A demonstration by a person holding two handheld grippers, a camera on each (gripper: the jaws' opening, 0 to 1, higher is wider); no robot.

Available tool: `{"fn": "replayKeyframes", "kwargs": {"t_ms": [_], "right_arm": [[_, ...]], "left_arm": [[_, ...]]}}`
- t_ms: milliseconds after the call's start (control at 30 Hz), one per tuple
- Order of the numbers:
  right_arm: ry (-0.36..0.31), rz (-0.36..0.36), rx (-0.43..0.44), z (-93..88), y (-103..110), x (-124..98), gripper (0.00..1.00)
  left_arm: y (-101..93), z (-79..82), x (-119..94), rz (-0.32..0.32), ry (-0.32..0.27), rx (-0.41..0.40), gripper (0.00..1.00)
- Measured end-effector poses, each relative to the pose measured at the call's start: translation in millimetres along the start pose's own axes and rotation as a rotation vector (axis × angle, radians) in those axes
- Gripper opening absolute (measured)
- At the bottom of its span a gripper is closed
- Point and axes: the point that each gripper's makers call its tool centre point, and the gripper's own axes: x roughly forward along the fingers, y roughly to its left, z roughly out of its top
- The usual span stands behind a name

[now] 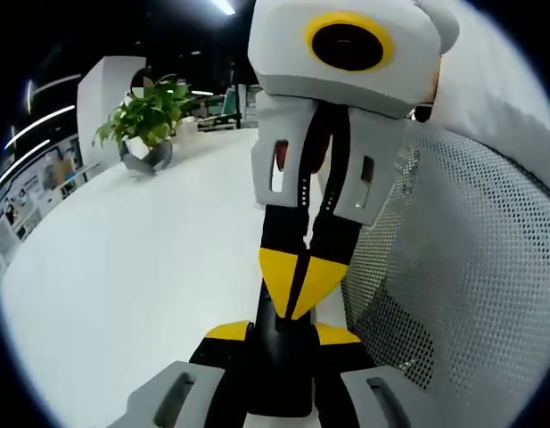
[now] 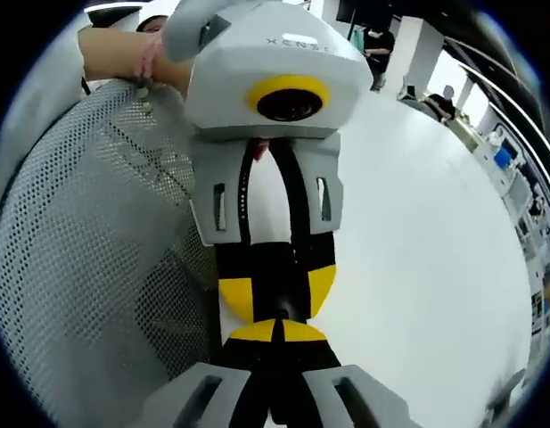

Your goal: Press the specified remote control buttons in sequence, fully releasing each button before pressing the next.

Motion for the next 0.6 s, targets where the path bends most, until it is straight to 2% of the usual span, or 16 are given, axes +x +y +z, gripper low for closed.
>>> {"fn": "replayKeyframes", "kwargs": {"t_ms": [433, 500, 600], "right_arm": [[-0.007, -0.016, 0.074, -0.7, -1.1, -0.1, 0.0], [-0.028, -0.002, 0.082, -1.0, -1.3, -1.4, 0.0], [-0.067, 0.021, 0.144, -0.6, -1.7, -2.8, 0.0]], "left_arm": [[0.1, 0.6, 0.5, 0.009, 0.006, -0.001, 0.24], [0.1, 0.5, 0.5, 0.008, 0.006, -0.001, 0.24], [0.2, 0.4, 0.5, 0.006, 0.005, 0.0, 0.24]]}}
